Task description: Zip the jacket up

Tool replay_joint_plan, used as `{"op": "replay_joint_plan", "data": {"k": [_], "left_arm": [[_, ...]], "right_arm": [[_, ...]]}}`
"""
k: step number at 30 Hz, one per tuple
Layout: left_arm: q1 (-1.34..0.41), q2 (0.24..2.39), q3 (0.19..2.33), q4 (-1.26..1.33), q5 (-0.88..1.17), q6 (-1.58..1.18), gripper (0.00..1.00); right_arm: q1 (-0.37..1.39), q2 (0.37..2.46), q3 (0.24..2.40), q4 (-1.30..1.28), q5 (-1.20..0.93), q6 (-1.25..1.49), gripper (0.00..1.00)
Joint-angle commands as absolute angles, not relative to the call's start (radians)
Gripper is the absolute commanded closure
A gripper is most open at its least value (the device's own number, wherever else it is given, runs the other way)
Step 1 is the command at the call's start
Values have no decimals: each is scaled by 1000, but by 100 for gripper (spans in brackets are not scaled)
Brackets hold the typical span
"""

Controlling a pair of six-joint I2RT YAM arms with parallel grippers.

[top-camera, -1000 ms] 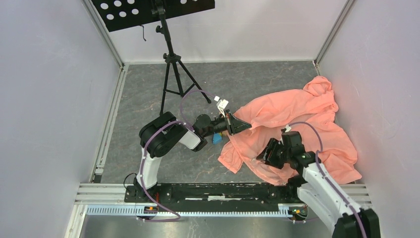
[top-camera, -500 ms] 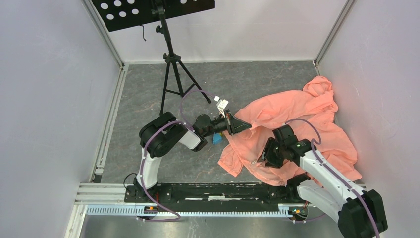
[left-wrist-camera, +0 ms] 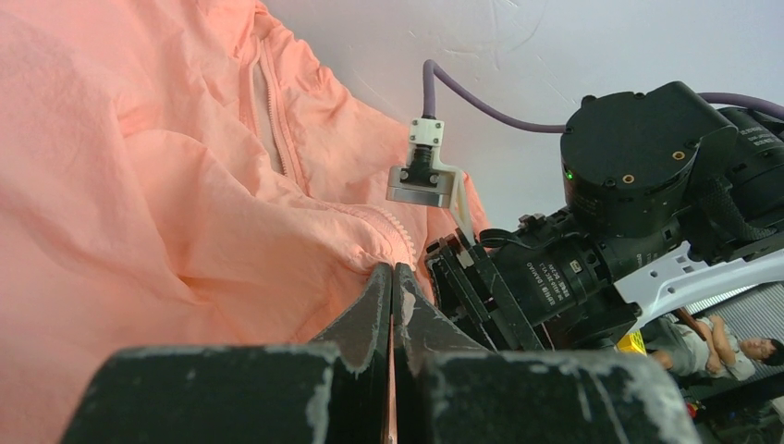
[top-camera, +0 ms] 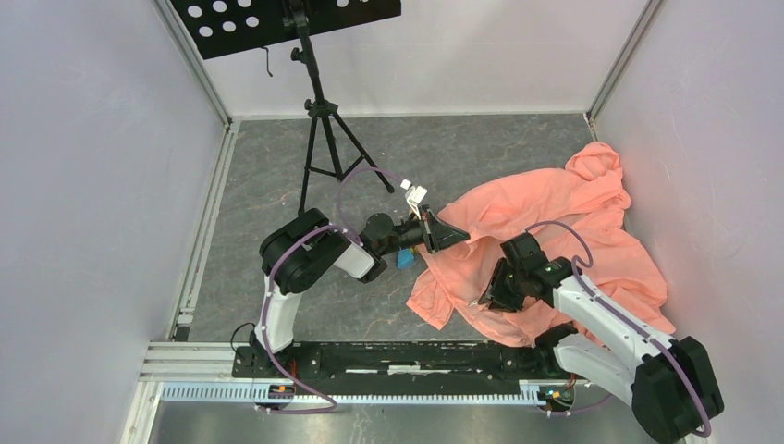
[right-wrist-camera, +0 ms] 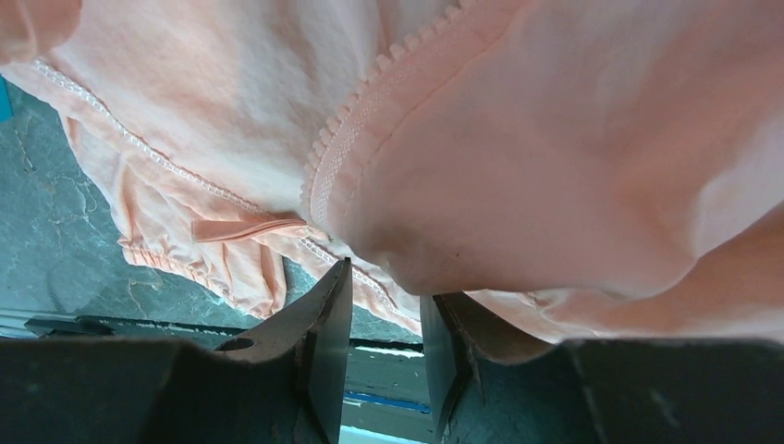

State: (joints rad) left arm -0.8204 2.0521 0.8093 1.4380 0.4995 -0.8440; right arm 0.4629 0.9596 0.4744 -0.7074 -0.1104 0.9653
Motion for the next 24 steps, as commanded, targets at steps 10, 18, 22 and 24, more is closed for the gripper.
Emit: {"op": "replay_joint_plan", "data": {"k": [10, 18, 22, 24], "left_arm": [[-821, 2047, 813, 1498, 503, -828, 98], [-821, 2054, 818, 1503, 505, -836, 98], [-821, 2054, 820, 1504, 506, -836, 98], [-821, 2056, 820, 1504, 505, -838, 98]], "right_arm": [[473, 1032, 458, -624, -74, 1021, 67], [473, 1067, 464, -617, -62, 1029, 68], [474, 1078, 468, -624, -45, 1041, 68], [474, 1083, 473, -630, -34, 1044, 71]]}}
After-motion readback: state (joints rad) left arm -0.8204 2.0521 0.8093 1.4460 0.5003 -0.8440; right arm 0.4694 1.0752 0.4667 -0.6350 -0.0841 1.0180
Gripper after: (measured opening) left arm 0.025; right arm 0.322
